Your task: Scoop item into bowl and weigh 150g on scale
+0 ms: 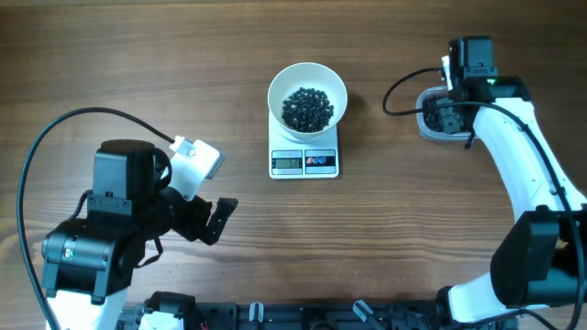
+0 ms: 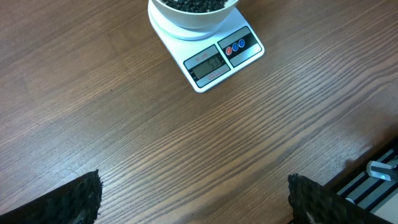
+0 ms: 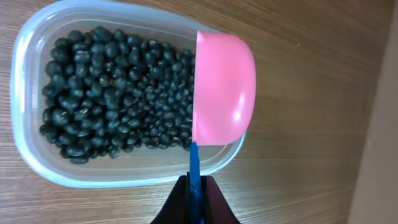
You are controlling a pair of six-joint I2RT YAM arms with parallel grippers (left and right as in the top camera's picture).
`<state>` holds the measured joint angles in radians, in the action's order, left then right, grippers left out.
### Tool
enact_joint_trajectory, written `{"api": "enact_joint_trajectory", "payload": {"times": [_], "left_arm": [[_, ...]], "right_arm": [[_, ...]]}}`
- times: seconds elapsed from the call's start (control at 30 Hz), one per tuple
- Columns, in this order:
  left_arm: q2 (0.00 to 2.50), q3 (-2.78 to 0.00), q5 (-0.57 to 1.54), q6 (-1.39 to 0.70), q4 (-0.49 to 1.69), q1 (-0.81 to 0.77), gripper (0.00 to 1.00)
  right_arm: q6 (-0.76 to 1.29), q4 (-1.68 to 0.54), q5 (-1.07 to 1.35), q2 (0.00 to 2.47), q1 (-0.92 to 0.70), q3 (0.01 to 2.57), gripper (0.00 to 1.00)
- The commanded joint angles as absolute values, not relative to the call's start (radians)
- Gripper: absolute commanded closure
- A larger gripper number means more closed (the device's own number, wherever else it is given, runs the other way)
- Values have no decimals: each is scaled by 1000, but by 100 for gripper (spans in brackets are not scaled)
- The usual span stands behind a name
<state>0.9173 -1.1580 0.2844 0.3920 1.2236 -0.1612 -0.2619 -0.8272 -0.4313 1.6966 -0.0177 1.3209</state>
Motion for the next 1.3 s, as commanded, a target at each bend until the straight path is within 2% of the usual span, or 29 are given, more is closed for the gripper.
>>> {"api": "enact_joint_trajectory", "payload": {"times": [0.0,0.7,1.27], "left_arm": [[916,-1173,279,412,1221,-154,0],[916,-1173,279,412,1221,-154,0],[916,-1173,279,412,1221,-154,0]], "right_arm": [[-314,-814,-448,1711,-10,1334,96],[-338,-812,-354,1739,13,1333,96],[-327,-783,83,1771,13,1333,96]]}}
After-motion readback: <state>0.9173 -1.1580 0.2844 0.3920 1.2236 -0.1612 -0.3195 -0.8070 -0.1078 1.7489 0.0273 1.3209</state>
